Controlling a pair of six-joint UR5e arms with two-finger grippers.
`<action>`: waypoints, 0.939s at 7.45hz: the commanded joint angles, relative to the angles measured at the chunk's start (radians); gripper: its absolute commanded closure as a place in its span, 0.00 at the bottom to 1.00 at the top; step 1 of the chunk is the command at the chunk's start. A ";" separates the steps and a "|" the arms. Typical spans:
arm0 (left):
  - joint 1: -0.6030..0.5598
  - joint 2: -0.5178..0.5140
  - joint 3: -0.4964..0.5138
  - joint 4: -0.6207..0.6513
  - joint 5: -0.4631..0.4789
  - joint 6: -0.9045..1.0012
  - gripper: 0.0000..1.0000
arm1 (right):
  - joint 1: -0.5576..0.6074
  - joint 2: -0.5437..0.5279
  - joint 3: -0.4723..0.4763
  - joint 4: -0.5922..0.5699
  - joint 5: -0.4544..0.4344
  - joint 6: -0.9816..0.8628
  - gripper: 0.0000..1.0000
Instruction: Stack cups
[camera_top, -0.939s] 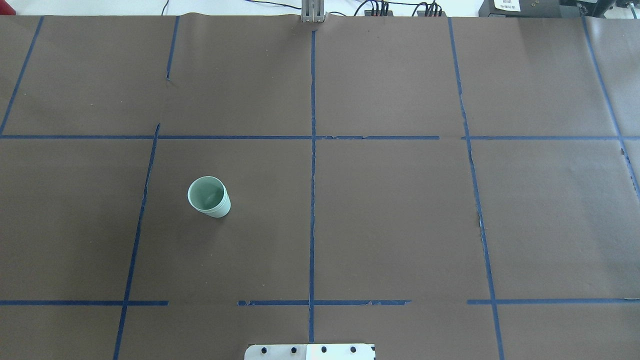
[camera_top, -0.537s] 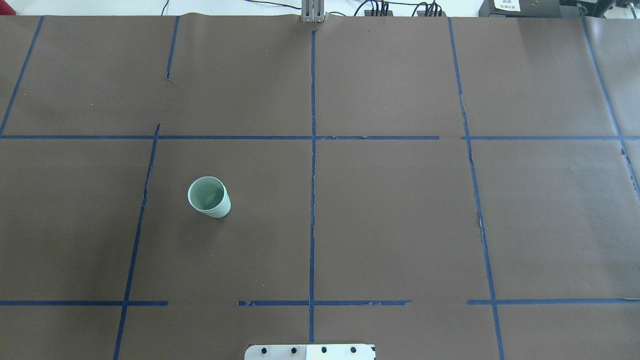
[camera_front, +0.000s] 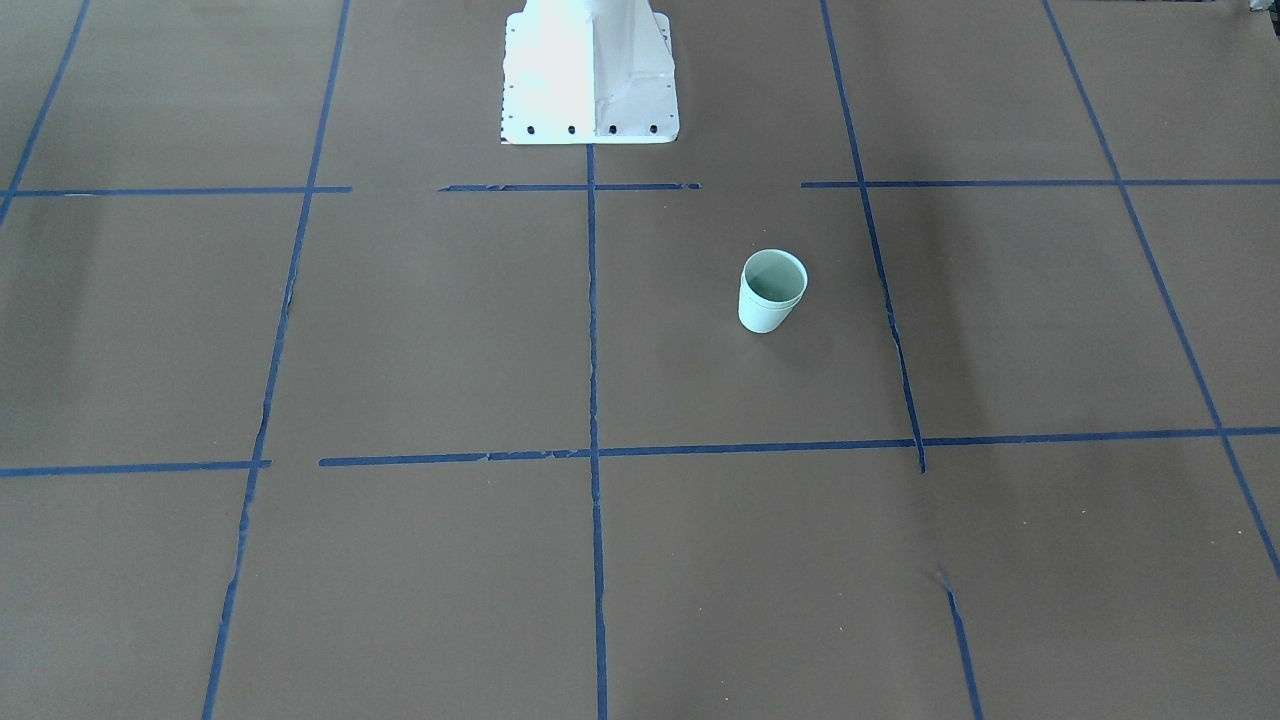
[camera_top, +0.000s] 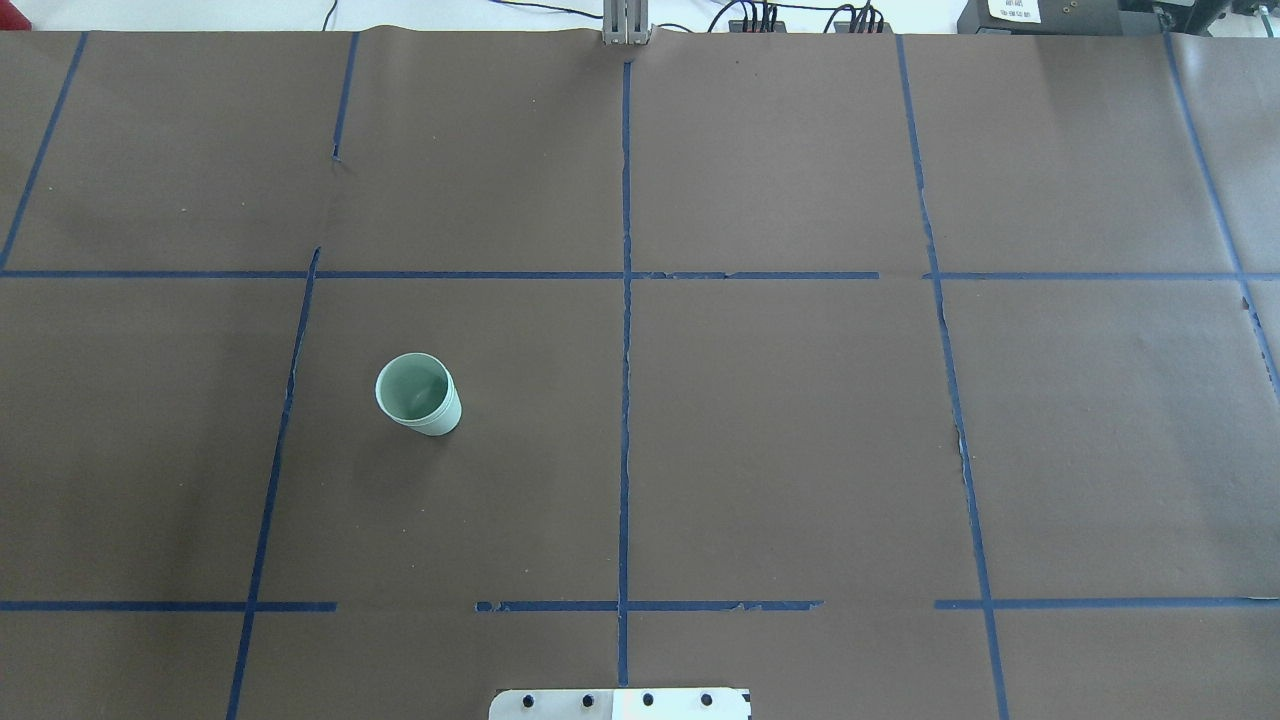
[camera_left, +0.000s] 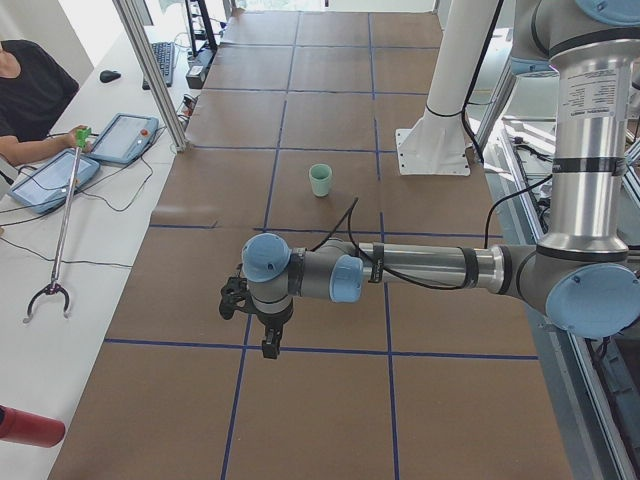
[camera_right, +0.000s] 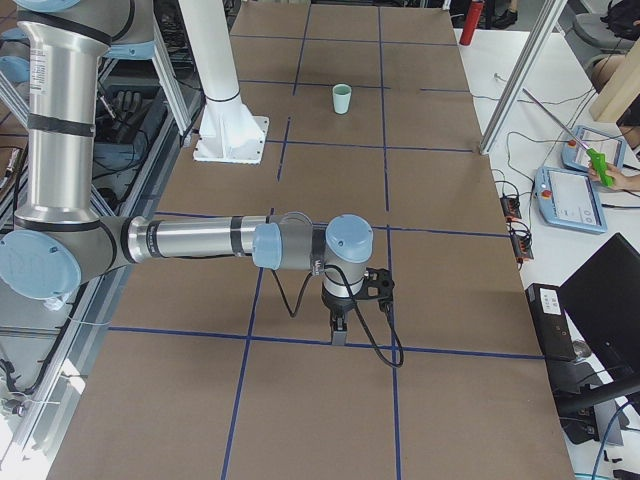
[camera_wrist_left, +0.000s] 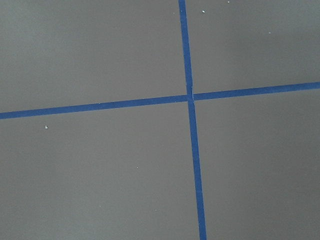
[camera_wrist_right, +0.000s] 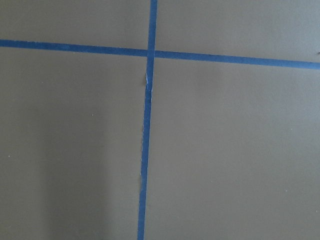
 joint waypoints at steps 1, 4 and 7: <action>0.000 0.001 0.002 -0.001 -0.004 -0.002 0.00 | 0.000 0.000 0.000 0.000 0.000 0.000 0.00; -0.002 0.001 0.002 0.001 -0.001 -0.002 0.00 | 0.000 0.000 0.000 0.001 0.000 0.000 0.00; -0.014 0.001 0.002 0.001 -0.001 -0.002 0.00 | 0.000 0.000 0.000 0.001 0.000 0.002 0.00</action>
